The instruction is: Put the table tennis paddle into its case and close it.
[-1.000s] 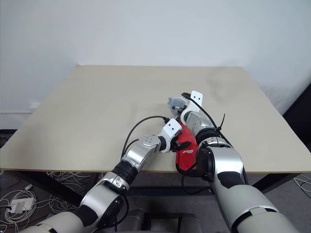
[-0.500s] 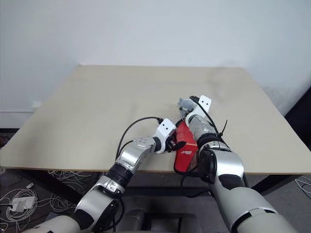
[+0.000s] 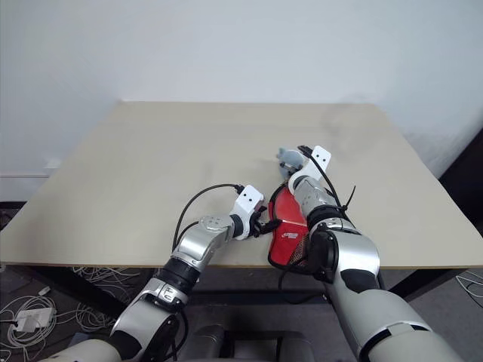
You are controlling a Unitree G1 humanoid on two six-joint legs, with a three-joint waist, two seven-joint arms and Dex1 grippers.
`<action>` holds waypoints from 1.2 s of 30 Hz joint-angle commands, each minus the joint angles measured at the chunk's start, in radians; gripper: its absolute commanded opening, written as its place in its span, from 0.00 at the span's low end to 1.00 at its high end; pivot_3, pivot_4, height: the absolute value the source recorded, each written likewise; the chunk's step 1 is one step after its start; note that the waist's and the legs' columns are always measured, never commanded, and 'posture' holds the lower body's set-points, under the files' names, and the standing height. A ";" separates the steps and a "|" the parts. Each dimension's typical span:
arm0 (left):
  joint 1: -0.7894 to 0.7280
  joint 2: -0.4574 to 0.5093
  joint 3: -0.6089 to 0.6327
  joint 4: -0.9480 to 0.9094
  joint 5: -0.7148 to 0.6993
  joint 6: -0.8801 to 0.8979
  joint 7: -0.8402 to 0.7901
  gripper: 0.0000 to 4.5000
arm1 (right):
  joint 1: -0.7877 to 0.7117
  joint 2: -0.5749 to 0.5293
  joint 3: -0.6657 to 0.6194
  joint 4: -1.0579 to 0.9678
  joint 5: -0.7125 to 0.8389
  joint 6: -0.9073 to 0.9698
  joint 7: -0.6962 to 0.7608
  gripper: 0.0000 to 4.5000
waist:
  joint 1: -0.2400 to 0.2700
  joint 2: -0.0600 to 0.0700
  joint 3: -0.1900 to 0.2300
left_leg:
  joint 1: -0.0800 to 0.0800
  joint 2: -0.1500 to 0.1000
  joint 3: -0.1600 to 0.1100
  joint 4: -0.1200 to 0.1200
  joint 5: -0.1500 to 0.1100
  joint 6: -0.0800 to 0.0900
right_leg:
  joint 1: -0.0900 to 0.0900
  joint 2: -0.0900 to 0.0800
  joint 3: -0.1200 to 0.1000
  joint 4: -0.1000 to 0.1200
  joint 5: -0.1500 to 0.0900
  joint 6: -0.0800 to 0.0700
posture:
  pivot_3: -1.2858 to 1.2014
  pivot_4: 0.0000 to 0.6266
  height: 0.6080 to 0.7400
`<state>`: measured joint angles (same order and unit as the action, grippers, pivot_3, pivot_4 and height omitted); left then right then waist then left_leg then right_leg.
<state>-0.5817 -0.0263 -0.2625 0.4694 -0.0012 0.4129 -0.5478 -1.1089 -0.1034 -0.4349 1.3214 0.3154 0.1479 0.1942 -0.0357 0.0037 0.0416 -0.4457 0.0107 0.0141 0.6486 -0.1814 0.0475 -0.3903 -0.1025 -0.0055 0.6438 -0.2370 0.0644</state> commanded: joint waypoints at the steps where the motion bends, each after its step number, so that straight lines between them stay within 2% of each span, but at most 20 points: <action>1: -0.009 -0.001 -0.018 -0.005 0.007 -0.017 -0.012 0.75 | -0.048 -0.007 0.009 -0.108 0.027 -0.029 0.130 0.00 | -0.001 0.000 0.000 | 0.000 0.000 0.000 0.000 0.001 0.001 | 0.000 0.000 0.000 0.000 0.000 0.000 | 0.52 0.00 0.82; 3: -0.016 0.000 -0.030 -0.005 0.012 -0.033 -0.023 0.75 | -0.052 -0.021 0.002 -0.110 0.029 -0.018 0.112 0.00 | -0.003 0.000 0.000 | 0.000 0.000 0.000 0.000 0.000 0.001 | 0.000 0.000 0.000 0.000 0.000 0.000 | 0.52 0.00 0.82; 8: -0.044 -0.007 -0.036 -0.009 0.010 -0.045 -0.040 0.75 | -0.039 -0.058 -0.003 -0.072 0.015 0.053 0.013 0.38 | -0.003 0.000 0.000 | 0.000 0.000 0.000 0.000 -0.001 -0.001 | -0.001 0.000 0.000 0.000 0.000 0.000 | 0.52 0.00 0.82; 15: -0.074 -0.006 -0.022 0.006 0.004 -0.049 -0.041 0.75 | -0.007 -0.057 0.027 -0.086 0.001 0.116 0.036 0.95 | -0.011 0.001 0.001 | 0.000 0.000 0.000 -0.002 0.000 0.000 | -0.001 0.000 0.001 0.000 0.000 0.000 | 0.52 0.00 0.82; 16: -0.079 -0.003 -0.020 0.016 0.006 -0.055 -0.038 0.75 | 0.001 -0.061 0.033 -0.093 -0.004 0.122 0.039 1.00 | -0.011 0.001 0.001 | 0.000 0.000 0.000 -0.002 0.001 0.002 | -0.001 0.000 0.001 0.000 0.000 0.000 | 0.52 0.00 0.82; 23: -0.072 0.014 -0.008 0.034 0.006 -0.068 -0.029 0.75 | 0.065 -0.109 0.065 -0.147 -0.039 0.093 -0.002 1.00 | -0.010 0.001 0.001 | 0.000 0.000 0.000 -0.002 0.002 0.002 | -0.001 0.000 0.001 0.000 0.000 0.000 | 0.52 0.00 0.82; 31: -0.071 0.004 -0.007 -0.046 -0.035 -0.072 -0.072 0.75 | 0.064 -0.141 -0.001 -0.254 0.067 0.066 0.123 1.00 | -0.012 0.003 0.002 | 0.000 0.000 0.001 -0.003 0.002 0.003 | -0.002 0.001 0.004 0.000 0.000 0.000 | 0.52 0.00 0.82; 36: -0.106 -0.009 0.001 -0.082 -0.049 -0.069 -0.073 0.75 | 0.062 -0.153 0.022 -0.308 0.054 0.079 0.125 1.00 | -0.011 0.003 0.002 | 0.000 -0.001 0.001 -0.003 0.002 0.003 | -0.001 0.000 0.004 0.000 0.000 0.000 | 0.52 0.00 0.82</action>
<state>-0.6469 -0.0272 -0.2855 0.4390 -0.0258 0.3567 -0.6186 -1.0123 -0.2331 -0.4158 1.0658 0.3580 0.2305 0.3087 -0.0468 0.0064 0.0433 -0.4459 0.0101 0.0157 0.6462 -0.1792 0.0510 -0.3916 -0.1021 -0.0018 0.6433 -0.2371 0.0647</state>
